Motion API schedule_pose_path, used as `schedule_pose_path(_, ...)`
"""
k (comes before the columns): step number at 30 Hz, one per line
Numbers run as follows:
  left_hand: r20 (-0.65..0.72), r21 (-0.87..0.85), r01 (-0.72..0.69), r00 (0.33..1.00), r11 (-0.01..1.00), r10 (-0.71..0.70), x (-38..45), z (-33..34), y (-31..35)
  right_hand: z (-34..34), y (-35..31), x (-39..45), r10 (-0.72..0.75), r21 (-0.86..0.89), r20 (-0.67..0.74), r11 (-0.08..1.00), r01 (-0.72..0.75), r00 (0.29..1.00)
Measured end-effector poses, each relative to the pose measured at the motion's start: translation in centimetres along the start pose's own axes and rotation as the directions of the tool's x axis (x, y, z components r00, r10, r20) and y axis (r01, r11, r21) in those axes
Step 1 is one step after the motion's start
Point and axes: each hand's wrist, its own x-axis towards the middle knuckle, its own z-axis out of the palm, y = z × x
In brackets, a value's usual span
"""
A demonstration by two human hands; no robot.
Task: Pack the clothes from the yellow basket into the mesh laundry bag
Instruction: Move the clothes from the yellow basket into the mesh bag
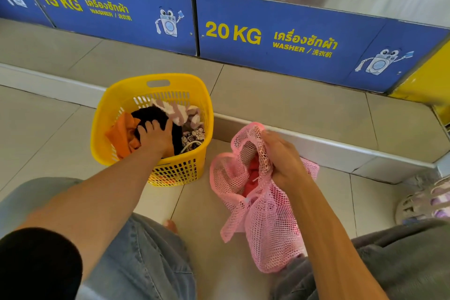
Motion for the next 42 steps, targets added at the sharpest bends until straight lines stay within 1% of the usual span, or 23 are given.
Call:
schedule_pose_path(3,-0.192,0.062,0.011,0.981,0.998,0.001,0.3,-1.1,-0.3,-0.1,-0.2,0.2,0.012,0.01,-0.005,1.0,-0.012,1.0)
schedule_pose_path(6,-0.195,-0.119,0.064,0.977,0.991,-0.086,0.0,-2.8,-0.5,-0.2,-0.8,0.0,-0.003,0.019,-0.017,1.0,0.003,1.0)
schedule_pose_path(8,-0.242,-0.27,0.066,0.961,0.961,-0.134,-0.8,-4.7,-1.1,-0.4,-1.2,-0.4,-0.008,0.046,-0.017,0.999,0.009,1.0)
schedule_pose_path(13,-0.476,-0.59,-0.04,0.824,0.806,-0.307,-4.2,-13.0,-4.0,-0.3,-2.1,-1.6,-0.005,0.107,-0.031,0.994,0.008,1.0)
schedule_pose_path(16,-0.605,-0.695,-0.268,0.72,0.668,-0.341,-7.1,-16.2,-5.6,-0.3,-2.4,-2.5,-0.005,0.104,-0.036,0.995,0.009,0.999)
schedule_pose_path(17,-0.63,-0.721,-0.351,0.692,0.597,-0.353,-7.9,-16.7,-5.9,-0.4,-2.4,-2.7,-0.003,0.099,-0.038,0.995,0.007,0.999)
schedule_pose_path(18,-0.621,-0.765,-0.421,0.684,0.487,-0.383,-8.8,-17.2,-6.2,-0.6,-2.5,-2.9,-0.001,0.097,-0.044,0.995,0.006,0.999)
schedule_pose_path(20,-0.518,-0.843,-0.519,0.71,0.142,-0.476,-10.4,-18.0,-6.5,-1.0,-2.6,-3.3,0.003,0.097,-0.054,0.995,0.002,0.999)
schedule_pose_path(22,-0.427,-0.797,-0.582,0.732,-0.161,-0.531,-11.7,-18.9,-6.6,-1.2,-2.7,-3.5,-0.001,0.109,-0.063,0.994,0.008,0.998)
schedule_pose_path(24,-0.363,-0.728,-0.594,0.757,-0.341,-0.543,-12.3,-19.9,-6.8,-1.3,-2.8,-3.6,-0.006,0.116,-0.071,0.993,0.014,0.997)
schedule_pose_path(26,-0.363,-0.649,-0.577,0.808,-0.496,-0.465,-12.6,-20.6,-7.5,-1.3,-2.8,-3.6,-0.01,0.108,-0.071,0.994,0.018,0.997)
schedule_pose_path(28,-0.445,-0.556,-0.507,0.851,-0.659,-0.279,-12.9,-21.3,-8.1,-1.2,-2.8,-3.5,-0.012,0.093,-0.071,0.996,0.019,0.997)
schedule_pose_path(30,-0.53,-0.544,-0.431,0.841,-0.72,-0.103,-13.7,-21.1,-7.5,-1.1,-2.7,-3.4,-0.005,0.078,-0.07,0.997,0.01,0.998)
schedule_pose_path(31,-0.512,-0.615,-0.393,0.858,-0.684,-0.033,-14.1,-20.7,-6.7,-1.1,-2.6,-3.4,-0.003,0.074,-0.068,0.997,0.008,0.998)
schedule_pose_path(32,-0.47,-0.712,-0.387,0.883,-0.586,-0.012,-14.4,-20.3,-5.6,-1.0,-2.5,-3.4,-0.004,0.072,-0.062,0.997,0.008,0.998)
schedule_pose_path(34,-0.327,-0.917,-0.324,0.945,-0.232,-0.026,-13.5,-18.6,-3.9,-1.0,-2.4,-3.3,0.0,0.069,-0.054,0.998,0.003,0.999)
schedule_pose_path(36,-0.093,-0.996,-0.093,0.99,-0.005,0.105,-12.2,-16.5,-2.6,-1.1,-2.4,-3.5,0.003,0.062,-0.055,0.998,0.0,0.998)
schedule_pose_path(37,0.028,-0.992,0.007,0.985,0.124,0.17,-11.3,-15.0,-1.9,-1.1,-2.5,-3.6,0.001,0.062,-0.058,0.998,0.003,0.998)
schedule_pose_path(38,0.129,-0.949,0.052,0.964,0.311,0.234,-10.6,-13.5,-1.4,-1.1,-2.5,-3.7,0.0,0.064,-0.06,0.998,0.004,0.998)
schedule_pose_path(39,0.225,-0.859,0.055,0.934,0.509,0.279,-11.0,-12.7,-0.6,-1.0,-2.5,-3.7,0.002,0.065,-0.063,0.998,0.002,0.998)
schedule_pose_path(40,0.284,-0.76,0.031,0.915,0.649,0.288,-11.3,-12.0,0.2,-1.1,-2.6,-3.7,0.0,0.063,-0.065,0.998,0.004,0.998)
schedule_pose_path(41,0.291,-0.675,-0.017,0.913,0.737,0.287,-11.6,-11.9,1.0,-1.2,-2.6,-3.6,-0.005,0.061,-0.068,0.998,0.009,0.998)
schedule_pose_path(42,0.262,-0.613,-0.06,0.925,0.788,0.274,-11.6,-12.0,1.4,-1.2,-2.5,-3.5,-0.008,0.059,-0.066,0.998,0.012,0.998)
